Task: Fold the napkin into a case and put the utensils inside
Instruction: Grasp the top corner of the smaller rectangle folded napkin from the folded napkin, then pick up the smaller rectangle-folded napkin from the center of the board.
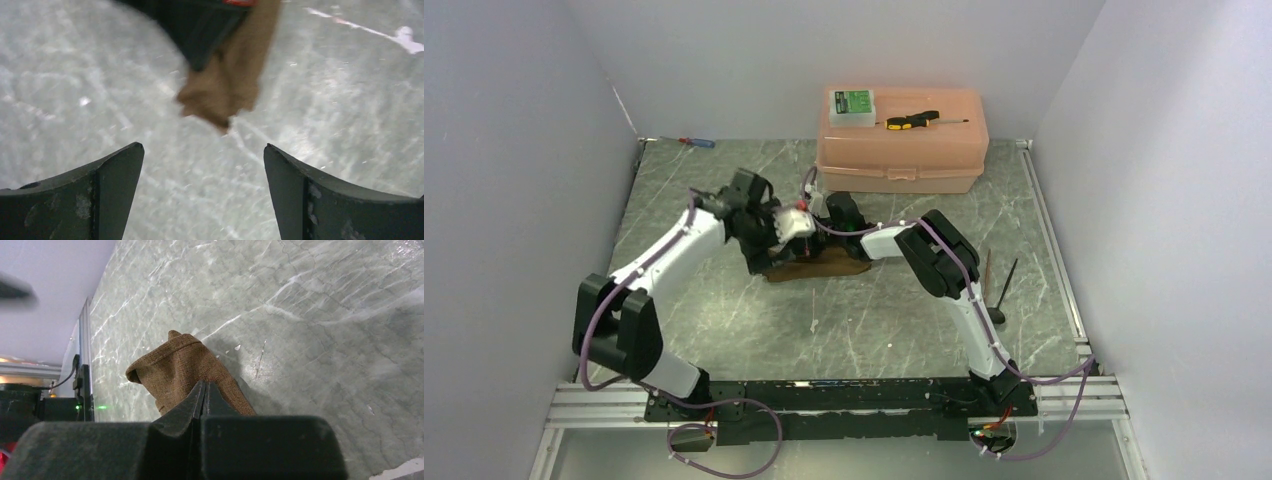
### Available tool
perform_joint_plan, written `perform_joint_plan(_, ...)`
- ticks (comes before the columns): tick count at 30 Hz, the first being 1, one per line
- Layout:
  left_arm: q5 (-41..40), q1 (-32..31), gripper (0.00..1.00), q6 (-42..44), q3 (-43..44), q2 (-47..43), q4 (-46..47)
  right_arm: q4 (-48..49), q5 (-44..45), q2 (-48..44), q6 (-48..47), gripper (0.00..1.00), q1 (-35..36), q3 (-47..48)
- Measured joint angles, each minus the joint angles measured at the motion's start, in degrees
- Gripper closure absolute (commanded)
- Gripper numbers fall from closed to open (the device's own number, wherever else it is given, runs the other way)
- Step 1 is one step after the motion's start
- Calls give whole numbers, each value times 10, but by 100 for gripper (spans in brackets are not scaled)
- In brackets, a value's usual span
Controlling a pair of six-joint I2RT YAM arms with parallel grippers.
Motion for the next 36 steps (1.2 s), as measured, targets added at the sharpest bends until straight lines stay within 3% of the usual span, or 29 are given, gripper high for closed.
perform_joint_plan(5,-3,83,5,-8,194,87,-99,8,2,-2,-10,100,1,-4)
perform_joint_plan(9,-37,97,5,-13,265,127,-126,10,2,-2,-11,100,1,-4)
perform_joint_plan(19,19,120,5,188,265,33,-115,16,2,-2,-13,100,1,-7)
perform_joint_plan(22,80,108,5,241,214,0,-122,17,2,-2,-13,100,1,-7)
perform_joint_plan(30,143,39,5,378,-145,-87,-3,17,0,-2,-14,100,1,-7)
perform_joint_plan(36,142,40,4,433,-193,-68,141,25,-2,-1,-12,100,1,-9)
